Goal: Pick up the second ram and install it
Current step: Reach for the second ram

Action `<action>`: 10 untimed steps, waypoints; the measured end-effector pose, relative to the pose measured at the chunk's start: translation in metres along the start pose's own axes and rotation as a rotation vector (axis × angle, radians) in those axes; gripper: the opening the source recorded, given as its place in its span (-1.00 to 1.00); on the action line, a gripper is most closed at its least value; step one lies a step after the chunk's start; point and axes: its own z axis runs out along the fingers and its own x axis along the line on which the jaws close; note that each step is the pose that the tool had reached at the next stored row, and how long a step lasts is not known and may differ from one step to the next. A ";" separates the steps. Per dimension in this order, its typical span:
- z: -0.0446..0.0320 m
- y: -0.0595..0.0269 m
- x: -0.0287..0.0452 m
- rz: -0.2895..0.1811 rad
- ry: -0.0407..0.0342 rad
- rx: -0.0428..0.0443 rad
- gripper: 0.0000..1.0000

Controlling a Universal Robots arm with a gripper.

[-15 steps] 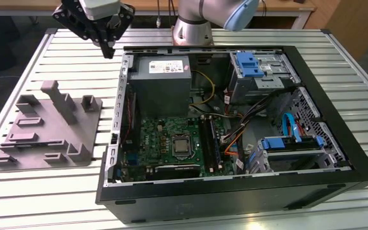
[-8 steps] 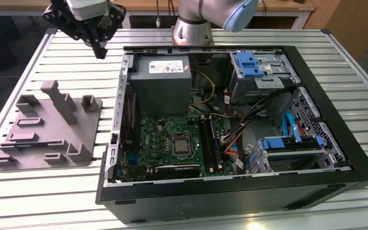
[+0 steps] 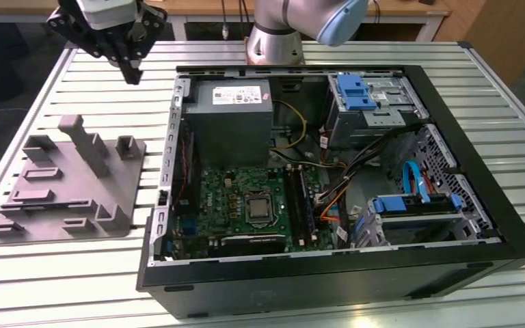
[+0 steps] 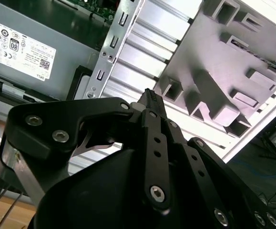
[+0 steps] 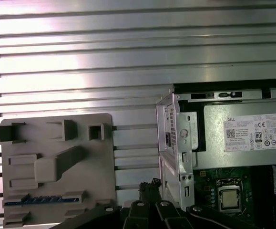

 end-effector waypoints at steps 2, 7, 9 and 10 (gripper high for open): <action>0.0000 -0.0003 0.0033 0.000 0.0000 0.0001 -0.80; 0.0001 -0.0009 0.0118 0.000 0.0000 0.0001 -0.80; 0.0001 -0.0012 0.0154 0.000 0.0001 0.0001 -0.80; 0.0001 -0.0013 0.0169 0.000 0.0000 0.0001 -0.80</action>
